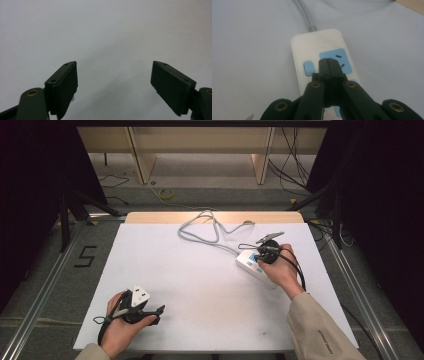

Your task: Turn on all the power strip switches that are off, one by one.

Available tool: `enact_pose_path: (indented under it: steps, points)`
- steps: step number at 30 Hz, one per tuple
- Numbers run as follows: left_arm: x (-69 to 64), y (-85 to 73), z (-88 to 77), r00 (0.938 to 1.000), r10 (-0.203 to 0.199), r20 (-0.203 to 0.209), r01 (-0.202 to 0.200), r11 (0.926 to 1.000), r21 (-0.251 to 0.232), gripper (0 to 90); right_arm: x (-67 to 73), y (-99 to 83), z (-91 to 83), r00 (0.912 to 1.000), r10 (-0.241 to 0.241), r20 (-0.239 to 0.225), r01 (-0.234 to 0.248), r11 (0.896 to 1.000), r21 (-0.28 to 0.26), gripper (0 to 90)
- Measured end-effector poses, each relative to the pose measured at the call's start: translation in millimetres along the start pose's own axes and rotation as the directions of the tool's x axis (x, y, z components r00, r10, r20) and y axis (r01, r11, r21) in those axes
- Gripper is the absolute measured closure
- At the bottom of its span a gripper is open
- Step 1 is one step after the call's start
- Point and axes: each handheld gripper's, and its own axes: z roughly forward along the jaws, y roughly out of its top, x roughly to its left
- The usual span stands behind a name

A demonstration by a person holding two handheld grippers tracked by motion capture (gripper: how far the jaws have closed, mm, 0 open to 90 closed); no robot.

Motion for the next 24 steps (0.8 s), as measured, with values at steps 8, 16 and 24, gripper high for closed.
enact_pose_path:
  steps: [8, 16, 24]
  points:
    - [-0.2, -0.2, 0.1, 1.0, -0.004, 0.0, 0.004, 1.0, -0.001, 21.7, 0.8, 0.5, -3.0, 1.0, -0.006, -0.003, 0.006, 1.0, 0.002, 90.0]
    - [-0.4, -0.1, 0.6, 1.0, -0.005, -0.002, 0.005, 1.0, -0.004, 21.7, 0.0, -1.3, -7.7, 1.0, -0.007, -0.001, 0.007, 1.0, 0.006, 90.0]
    - [-0.7, -0.2, 0.7, 1.0, -0.008, -0.001, 0.008, 1.0, -0.004, 21.7, -3.4, -5.0, -11.7, 1.0, 0.0, 0.002, 0.0, 1.0, 0.018, 90.0]
